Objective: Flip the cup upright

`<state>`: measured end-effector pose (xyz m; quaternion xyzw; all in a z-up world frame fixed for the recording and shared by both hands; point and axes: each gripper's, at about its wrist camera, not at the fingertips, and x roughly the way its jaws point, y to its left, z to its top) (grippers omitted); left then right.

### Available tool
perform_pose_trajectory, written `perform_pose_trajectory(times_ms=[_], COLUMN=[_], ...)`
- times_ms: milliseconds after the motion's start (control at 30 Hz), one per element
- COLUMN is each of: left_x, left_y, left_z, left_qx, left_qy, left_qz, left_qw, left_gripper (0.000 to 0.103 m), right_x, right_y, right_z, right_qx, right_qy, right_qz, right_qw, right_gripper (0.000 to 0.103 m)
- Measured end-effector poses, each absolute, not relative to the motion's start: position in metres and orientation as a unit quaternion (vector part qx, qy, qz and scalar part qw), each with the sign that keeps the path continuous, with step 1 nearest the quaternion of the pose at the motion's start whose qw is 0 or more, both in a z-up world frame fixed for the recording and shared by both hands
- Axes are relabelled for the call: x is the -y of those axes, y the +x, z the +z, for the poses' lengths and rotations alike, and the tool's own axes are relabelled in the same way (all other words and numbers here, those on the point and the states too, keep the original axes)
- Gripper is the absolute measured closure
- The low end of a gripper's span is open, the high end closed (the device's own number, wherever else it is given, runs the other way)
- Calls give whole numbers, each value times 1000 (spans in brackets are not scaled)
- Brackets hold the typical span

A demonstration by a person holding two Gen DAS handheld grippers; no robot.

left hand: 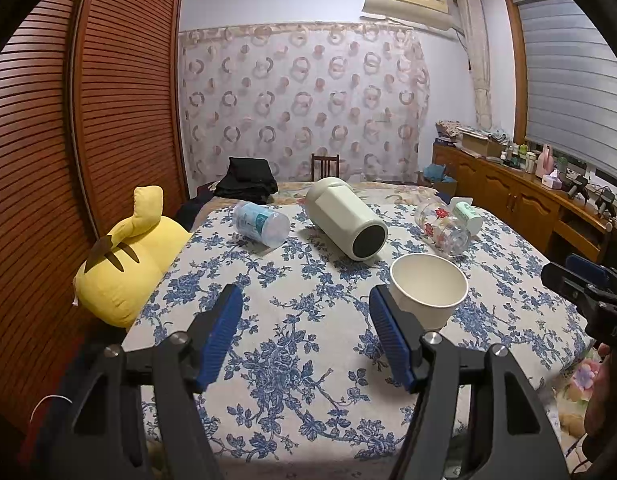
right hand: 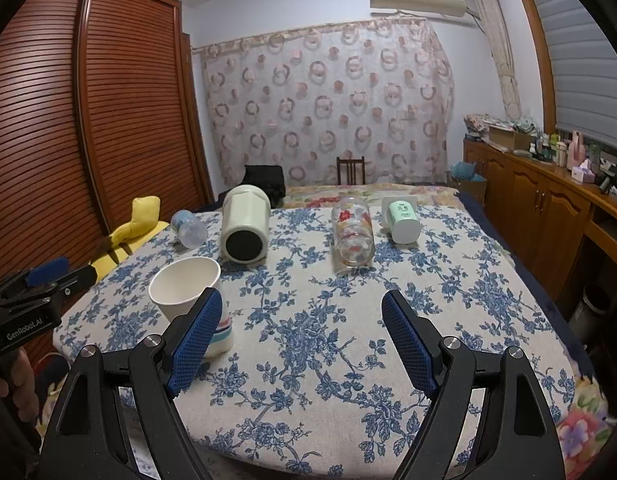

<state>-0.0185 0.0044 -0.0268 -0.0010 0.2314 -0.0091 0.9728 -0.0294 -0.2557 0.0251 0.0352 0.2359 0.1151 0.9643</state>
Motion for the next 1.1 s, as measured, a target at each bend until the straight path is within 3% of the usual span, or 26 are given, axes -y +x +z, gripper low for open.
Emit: perform_pose_trajectory(times_ms=[1100], left_x=[-4], left_y=[-20], left_z=[-30], left_qx=[-229], left_qy=[-1], left_qz=[-6], left_qw=[973], left_gripper=[36], right_x=[255], right_y=[-30], right_z=[25], right_qx=[-235], right_qy=[35], right_qz=[115], right_qw=[965], right_gripper=[19])
